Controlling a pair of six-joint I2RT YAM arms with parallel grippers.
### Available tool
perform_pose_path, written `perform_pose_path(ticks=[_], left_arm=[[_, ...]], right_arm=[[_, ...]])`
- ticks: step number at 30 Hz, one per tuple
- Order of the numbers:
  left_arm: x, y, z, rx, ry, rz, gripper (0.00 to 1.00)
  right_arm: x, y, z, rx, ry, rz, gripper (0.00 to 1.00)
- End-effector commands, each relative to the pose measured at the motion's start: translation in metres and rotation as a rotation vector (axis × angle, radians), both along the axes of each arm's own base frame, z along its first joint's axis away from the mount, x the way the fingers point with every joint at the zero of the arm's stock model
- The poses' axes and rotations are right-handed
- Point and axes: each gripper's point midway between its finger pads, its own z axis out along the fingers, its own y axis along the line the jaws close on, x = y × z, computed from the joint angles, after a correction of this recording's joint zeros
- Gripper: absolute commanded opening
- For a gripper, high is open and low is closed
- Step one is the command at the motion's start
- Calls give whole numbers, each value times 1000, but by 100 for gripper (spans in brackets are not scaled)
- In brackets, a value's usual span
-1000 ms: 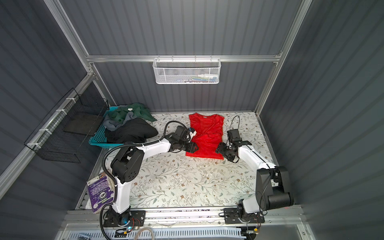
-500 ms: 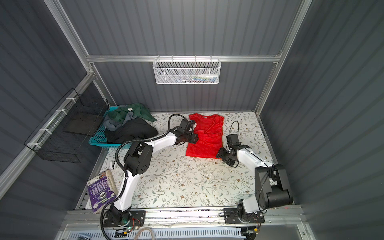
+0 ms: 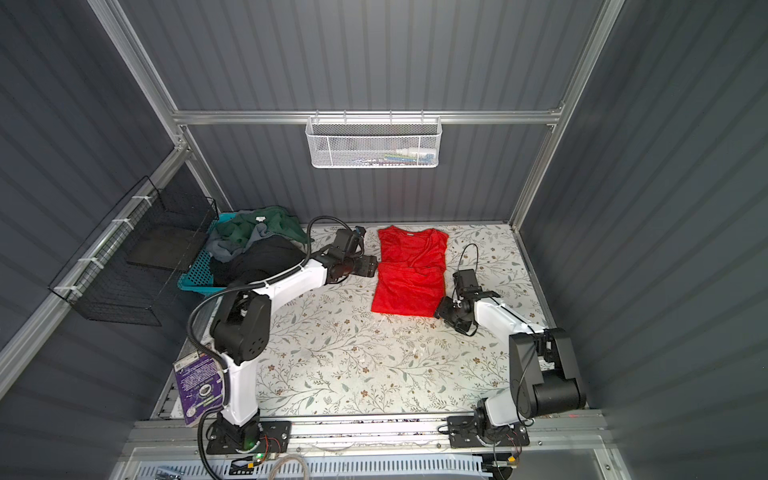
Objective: Fold and stack the t-shirts
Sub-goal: 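Move both grippers to the folded shirt's bottom edge nearest the robot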
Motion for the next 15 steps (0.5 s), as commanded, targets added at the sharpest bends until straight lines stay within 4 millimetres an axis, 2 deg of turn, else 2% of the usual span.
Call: perform_pose_path(ticks=[1,4,8,15], left_arm=[[-32,11,0,-59,48,23,84],[-57,13,-3,-123,107,6,84],[-81,10,-18,-202,219,4,82],[-99,-1,-40,-348,327,20,75]], right_arm=[[-2,-6,-8,-21,16,-26,62],[-2,-9,-12,-34,28,-35,62],[6,-7,-19,-25,26,-39,61],[10,-13,-24,-51,12,-70,56]])
